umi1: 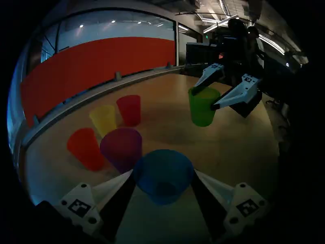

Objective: Pour water

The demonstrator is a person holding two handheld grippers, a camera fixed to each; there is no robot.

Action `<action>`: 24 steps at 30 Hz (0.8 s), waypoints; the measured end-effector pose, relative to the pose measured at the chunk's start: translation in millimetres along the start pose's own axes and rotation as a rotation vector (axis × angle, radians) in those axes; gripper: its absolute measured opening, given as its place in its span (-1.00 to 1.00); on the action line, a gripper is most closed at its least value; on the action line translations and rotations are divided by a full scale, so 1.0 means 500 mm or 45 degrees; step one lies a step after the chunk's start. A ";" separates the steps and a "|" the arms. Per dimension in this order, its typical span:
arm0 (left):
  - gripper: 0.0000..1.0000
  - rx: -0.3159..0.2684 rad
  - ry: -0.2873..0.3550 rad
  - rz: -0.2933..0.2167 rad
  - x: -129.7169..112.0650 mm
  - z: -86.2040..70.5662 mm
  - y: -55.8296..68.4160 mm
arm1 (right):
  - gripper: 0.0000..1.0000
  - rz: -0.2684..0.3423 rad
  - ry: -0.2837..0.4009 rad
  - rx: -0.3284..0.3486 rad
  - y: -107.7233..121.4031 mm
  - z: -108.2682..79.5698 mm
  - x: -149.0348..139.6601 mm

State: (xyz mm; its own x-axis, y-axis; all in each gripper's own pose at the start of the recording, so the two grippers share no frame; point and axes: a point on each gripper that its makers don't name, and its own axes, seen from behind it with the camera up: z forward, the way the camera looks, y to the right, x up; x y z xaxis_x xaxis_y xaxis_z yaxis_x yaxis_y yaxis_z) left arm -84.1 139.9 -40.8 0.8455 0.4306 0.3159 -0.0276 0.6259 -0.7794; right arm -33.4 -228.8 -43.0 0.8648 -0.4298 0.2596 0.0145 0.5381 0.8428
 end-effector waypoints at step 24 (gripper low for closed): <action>0.87 0.027 -0.096 0.003 -0.053 -0.007 -0.009 | 0.85 -0.012 -0.035 0.001 -0.017 0.041 -0.046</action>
State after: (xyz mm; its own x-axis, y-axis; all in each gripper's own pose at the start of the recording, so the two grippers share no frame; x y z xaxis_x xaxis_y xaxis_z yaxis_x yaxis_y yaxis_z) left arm -104.5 123.4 -47.5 0.8028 0.4794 0.3544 -0.0415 0.6380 -0.7689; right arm -63.7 -238.2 -46.4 0.8505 -0.4545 0.2645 0.0222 0.5335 0.8455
